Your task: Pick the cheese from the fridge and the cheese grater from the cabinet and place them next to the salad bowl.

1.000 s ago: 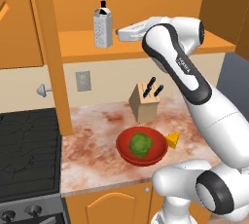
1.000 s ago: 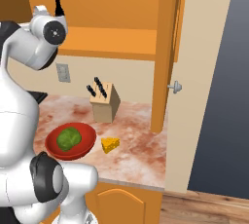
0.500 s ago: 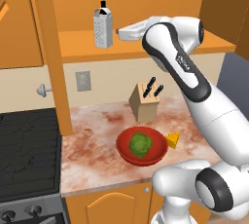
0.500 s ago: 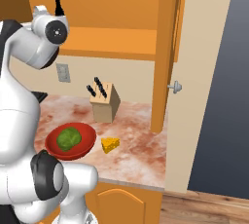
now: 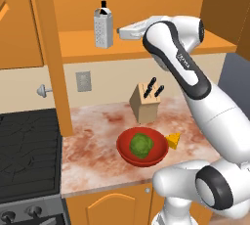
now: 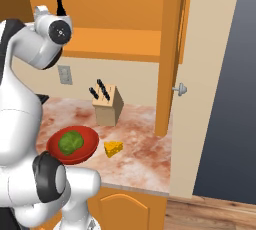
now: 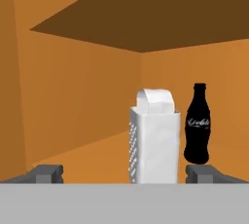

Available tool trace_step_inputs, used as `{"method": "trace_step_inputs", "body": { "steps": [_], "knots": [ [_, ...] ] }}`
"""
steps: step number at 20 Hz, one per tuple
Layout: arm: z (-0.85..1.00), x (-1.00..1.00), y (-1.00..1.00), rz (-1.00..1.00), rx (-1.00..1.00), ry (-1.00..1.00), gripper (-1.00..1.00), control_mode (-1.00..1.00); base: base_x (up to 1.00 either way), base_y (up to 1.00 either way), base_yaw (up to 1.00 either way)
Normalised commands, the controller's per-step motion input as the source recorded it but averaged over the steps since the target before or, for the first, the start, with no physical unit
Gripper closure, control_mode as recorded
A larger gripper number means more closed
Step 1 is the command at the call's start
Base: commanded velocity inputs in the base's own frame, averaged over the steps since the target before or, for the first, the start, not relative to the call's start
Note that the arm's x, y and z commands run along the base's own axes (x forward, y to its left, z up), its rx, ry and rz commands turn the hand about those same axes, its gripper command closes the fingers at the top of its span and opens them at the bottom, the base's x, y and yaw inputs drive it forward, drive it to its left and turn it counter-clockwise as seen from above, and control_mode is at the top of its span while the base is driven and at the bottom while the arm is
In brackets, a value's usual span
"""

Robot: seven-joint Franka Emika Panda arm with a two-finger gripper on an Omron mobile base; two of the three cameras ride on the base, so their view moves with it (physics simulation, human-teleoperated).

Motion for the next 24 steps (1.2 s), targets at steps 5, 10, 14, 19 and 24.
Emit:
{"method": "trace_step_inputs", "body": {
  "steps": [5, 10, 14, 19, 24],
  "knots": [
    [0.0, 0.14, -0.17, 0.01, 0.0, 0.0, -1.0, -1.0, 0.0, 0.0, 0.0],
    [0.0, 0.21, -0.07, 0.01, 0.0, 0.0, -1.0, -1.0, 0.0, 0.0, 0.0],
    [0.0, 0.2, -0.1, 0.01, 0.0, 0.0, -1.0, -1.0, 0.0, 0.0, 0.0],
    [0.0, 0.24, -0.05, 0.01, 0.0, 0.0, -1.0, -1.0, 0.0, 0.0, 0.0],
    [0.0, 0.16, -0.02, 0.0, 0.0, 0.0, -1.0, -1.0, 0.0, 0.0, 0.0]
  ]
}}
